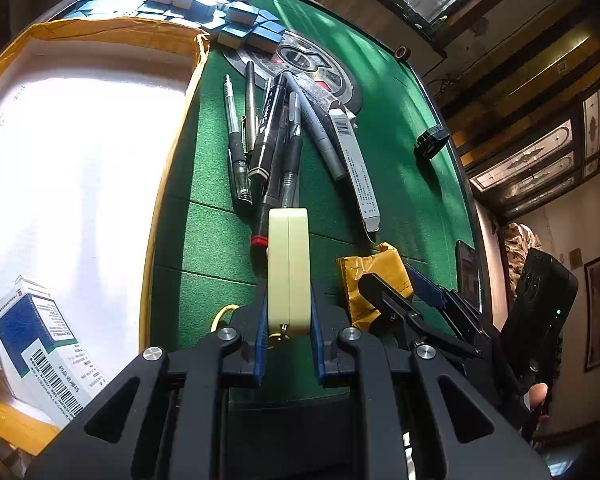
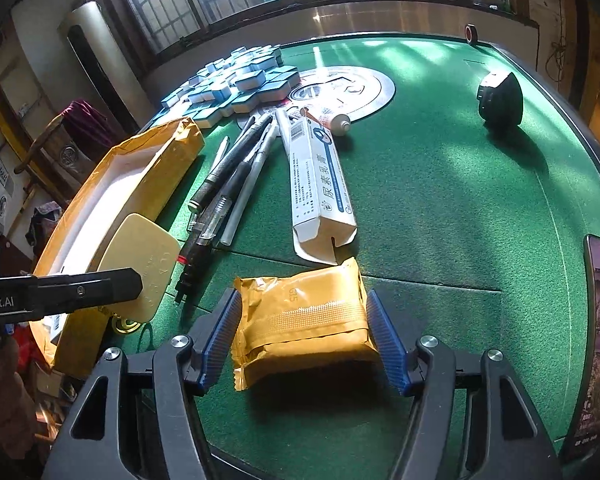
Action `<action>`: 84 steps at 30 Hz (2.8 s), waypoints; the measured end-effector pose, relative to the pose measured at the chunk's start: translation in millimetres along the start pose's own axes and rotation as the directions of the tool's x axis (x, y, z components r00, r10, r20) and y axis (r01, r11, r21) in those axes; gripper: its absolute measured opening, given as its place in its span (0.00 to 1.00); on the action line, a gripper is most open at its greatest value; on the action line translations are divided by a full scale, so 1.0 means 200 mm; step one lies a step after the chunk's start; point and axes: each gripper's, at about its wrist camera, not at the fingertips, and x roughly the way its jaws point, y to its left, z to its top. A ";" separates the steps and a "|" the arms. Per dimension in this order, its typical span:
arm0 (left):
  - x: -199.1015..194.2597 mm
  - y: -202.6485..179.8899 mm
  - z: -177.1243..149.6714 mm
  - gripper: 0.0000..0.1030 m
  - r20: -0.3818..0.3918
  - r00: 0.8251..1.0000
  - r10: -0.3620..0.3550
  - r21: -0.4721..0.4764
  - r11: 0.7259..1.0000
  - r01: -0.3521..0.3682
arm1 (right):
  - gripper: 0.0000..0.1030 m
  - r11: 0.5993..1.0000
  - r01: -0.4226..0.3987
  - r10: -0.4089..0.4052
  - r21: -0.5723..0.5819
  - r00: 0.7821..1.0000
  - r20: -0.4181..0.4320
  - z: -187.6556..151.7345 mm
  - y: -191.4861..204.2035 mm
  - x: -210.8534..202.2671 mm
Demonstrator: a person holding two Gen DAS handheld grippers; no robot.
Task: Organize objects
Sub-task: 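Lift the tape measure with the left tool while the right tool holds the packet, then carry the tape measure and yellow packet with both tools over the white tray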
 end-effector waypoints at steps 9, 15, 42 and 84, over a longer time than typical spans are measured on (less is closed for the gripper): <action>0.04 0.01 -0.06 0.15 -0.036 0.999 0.027 0.011 1.000 -0.027 | 0.58 0.985 0.137 -0.139 -0.102 0.990 -0.011 -0.03 0.13 0.04; 0.07 -0.01 -0.07 0.15 -0.055 0.997 0.047 0.031 0.998 -0.046 | 0.44 0.982 0.147 -0.149 -0.118 0.989 -0.008 -0.05 0.11 -0.01; 0.05 -0.02 -0.11 0.16 -0.041 0.994 0.099 0.072 0.993 -0.096 | 0.58 0.991 -0.044 0.053 -0.124 0.997 0.065 -0.05 0.10 -0.20; -0.32 0.11 0.08 0.17 0.124 0.987 -0.102 -0.019 0.994 0.105 | 0.38 0.983 -0.173 0.179 -0.068 0.979 0.096 0.06 0.29 -0.16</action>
